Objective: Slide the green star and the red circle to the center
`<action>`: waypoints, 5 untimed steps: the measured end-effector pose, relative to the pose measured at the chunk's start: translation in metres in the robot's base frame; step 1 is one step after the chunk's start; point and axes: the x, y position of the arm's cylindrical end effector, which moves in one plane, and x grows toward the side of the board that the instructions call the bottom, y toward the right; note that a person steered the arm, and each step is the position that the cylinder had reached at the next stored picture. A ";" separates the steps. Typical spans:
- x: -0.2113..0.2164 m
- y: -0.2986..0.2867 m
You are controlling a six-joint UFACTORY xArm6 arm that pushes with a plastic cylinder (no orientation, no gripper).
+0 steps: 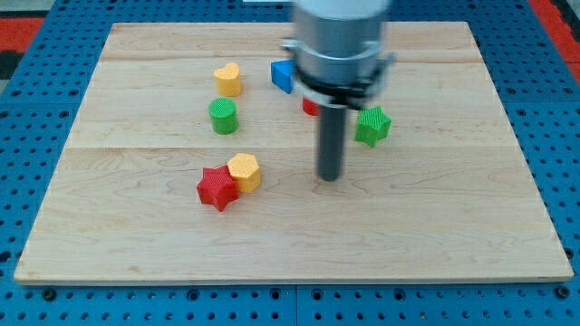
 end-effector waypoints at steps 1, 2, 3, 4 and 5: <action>-0.023 0.047; -0.083 0.049; -0.135 0.032; -0.159 0.005; -0.160 -0.025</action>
